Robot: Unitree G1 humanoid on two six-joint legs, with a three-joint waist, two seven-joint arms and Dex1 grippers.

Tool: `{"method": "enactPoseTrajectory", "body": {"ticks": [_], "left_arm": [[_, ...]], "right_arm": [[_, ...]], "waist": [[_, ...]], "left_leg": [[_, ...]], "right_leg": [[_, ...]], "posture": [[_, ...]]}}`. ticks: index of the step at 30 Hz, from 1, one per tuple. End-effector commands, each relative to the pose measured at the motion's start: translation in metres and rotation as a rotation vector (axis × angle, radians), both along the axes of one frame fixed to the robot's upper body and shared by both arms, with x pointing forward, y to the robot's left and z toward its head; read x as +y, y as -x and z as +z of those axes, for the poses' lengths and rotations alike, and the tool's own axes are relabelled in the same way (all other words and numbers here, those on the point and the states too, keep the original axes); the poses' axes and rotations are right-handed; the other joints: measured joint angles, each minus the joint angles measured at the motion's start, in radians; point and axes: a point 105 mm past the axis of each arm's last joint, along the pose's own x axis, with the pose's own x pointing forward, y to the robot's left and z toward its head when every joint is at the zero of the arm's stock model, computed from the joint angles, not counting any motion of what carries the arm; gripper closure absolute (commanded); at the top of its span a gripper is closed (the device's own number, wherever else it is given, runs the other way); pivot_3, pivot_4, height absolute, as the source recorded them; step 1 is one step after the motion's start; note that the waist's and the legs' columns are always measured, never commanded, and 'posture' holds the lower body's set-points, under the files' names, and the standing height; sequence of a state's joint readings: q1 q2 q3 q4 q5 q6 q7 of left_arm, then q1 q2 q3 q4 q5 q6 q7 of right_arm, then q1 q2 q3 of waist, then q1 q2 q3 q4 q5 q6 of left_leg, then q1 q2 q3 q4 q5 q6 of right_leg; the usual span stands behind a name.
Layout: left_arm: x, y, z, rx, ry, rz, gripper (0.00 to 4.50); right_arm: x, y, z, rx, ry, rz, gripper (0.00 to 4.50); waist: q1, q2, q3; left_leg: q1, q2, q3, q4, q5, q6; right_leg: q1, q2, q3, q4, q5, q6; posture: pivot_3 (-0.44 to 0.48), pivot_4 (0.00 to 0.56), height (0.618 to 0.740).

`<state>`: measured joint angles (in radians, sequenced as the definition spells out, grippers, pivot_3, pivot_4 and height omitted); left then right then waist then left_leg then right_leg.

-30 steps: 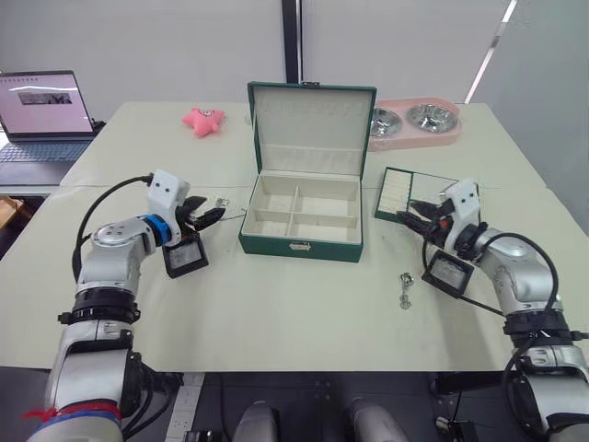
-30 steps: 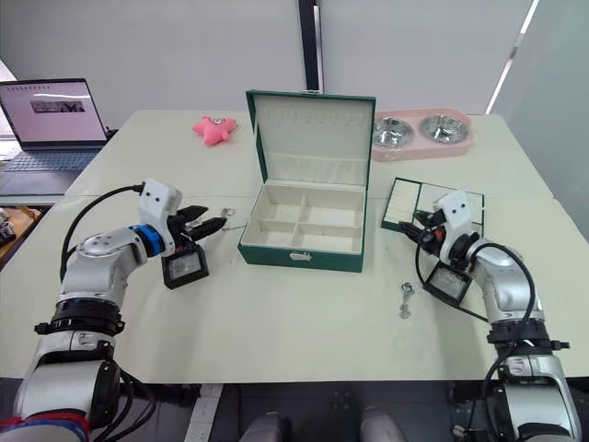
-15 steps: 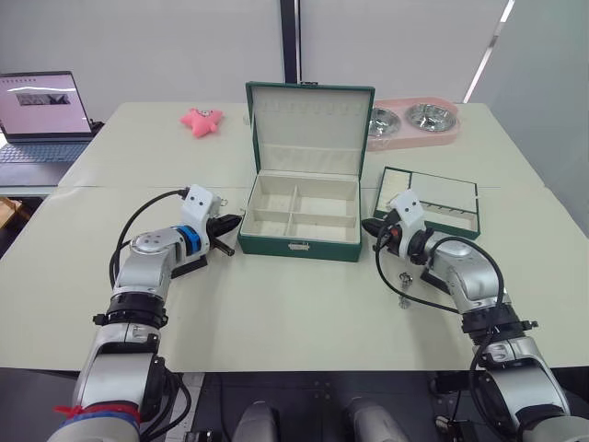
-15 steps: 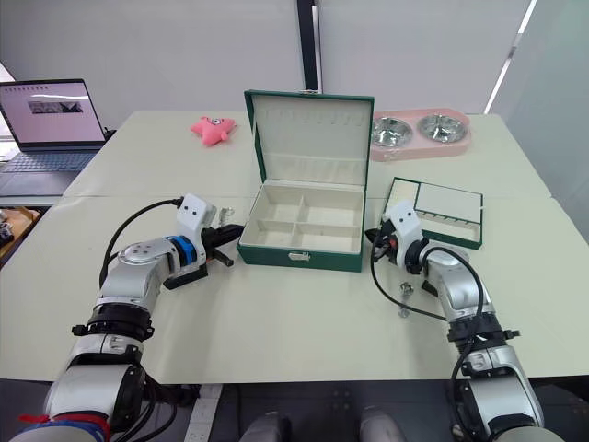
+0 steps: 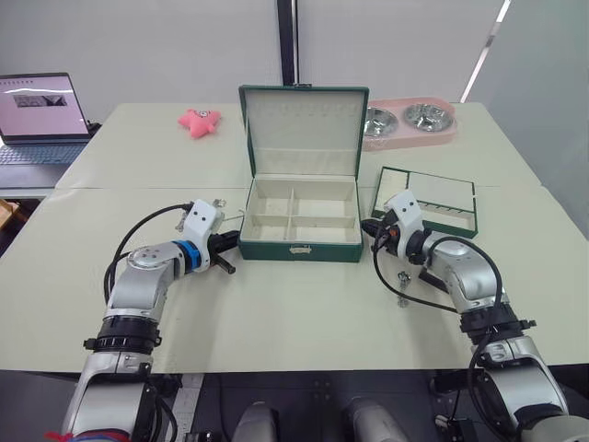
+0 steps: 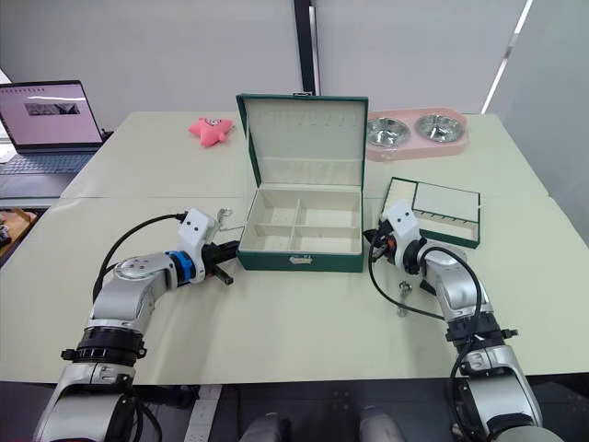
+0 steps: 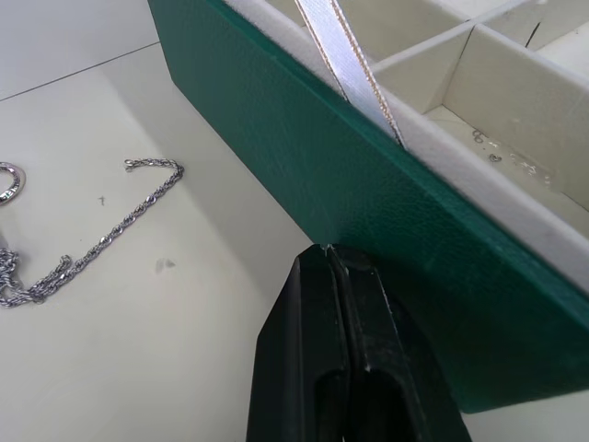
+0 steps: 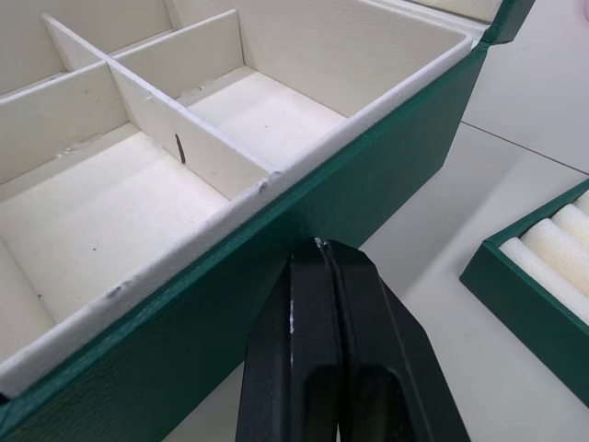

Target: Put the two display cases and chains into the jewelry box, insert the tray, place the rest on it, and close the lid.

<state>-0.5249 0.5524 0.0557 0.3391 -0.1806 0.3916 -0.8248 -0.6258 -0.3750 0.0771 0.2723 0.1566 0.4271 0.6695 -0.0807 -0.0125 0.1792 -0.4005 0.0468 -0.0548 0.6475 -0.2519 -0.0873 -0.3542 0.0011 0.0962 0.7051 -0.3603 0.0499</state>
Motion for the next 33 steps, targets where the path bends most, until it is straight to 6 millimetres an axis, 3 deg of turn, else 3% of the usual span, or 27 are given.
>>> {"method": "enactPoseTrajectory", "body": {"ticks": [1, 22, 32, 33], "left_arm": [[-0.014, 0.003, 0.013, -0.037, 0.013, -0.063, 4.5], [-0.015, 0.006, 0.01, -0.023, 0.006, -0.069, 4.5], [-0.003, 0.002, 0.014, -0.043, 0.001, -0.02, 4.5], [0.001, 0.001, 0.016, -0.05, 0.003, -0.006, 4.5]], "right_arm": [[0.01, -0.002, 0.021, -0.07, -0.016, 0.04, 4.49], [0.011, 0.003, 0.015, -0.053, -0.014, 0.056, 4.49], [0.0, 0.003, 0.019, -0.07, -0.037, 0.028, 4.49], [-0.004, 0.004, 0.021, -0.064, -0.052, 0.027, 4.3]], "waist": [[-0.001, 0.0, 0.0], [-0.001, 0.0, 0.0], [-0.001, 0.0, 0.0], [-0.001, 0.0, 0.0]], "left_leg": [[0.0, 0.0, 0.0, 0.0, 0.0, 0.0], [0.0, 0.0, 0.0, 0.0, 0.0, 0.0], [0.0, 0.0, 0.0, 0.0, 0.0, 0.0], [0.0, 0.0, 0.0, 0.0, 0.0, 0.0]], "right_leg": [[0.0, 0.0, 0.0, 0.0, 0.0, 0.0], [0.0, 0.0, 0.0, 0.0, 0.0, 0.0], [0.0, 0.0, 0.0, 0.0, 0.0, 0.0], [0.0, 0.0, 0.0, 0.0, 0.0, 0.0]], "posture": [[0.0, 0.15, 0.74], [0.0, 0.15, 0.74], [0.0, 0.15, 0.74], [0.0, 0.15, 0.74]]}}
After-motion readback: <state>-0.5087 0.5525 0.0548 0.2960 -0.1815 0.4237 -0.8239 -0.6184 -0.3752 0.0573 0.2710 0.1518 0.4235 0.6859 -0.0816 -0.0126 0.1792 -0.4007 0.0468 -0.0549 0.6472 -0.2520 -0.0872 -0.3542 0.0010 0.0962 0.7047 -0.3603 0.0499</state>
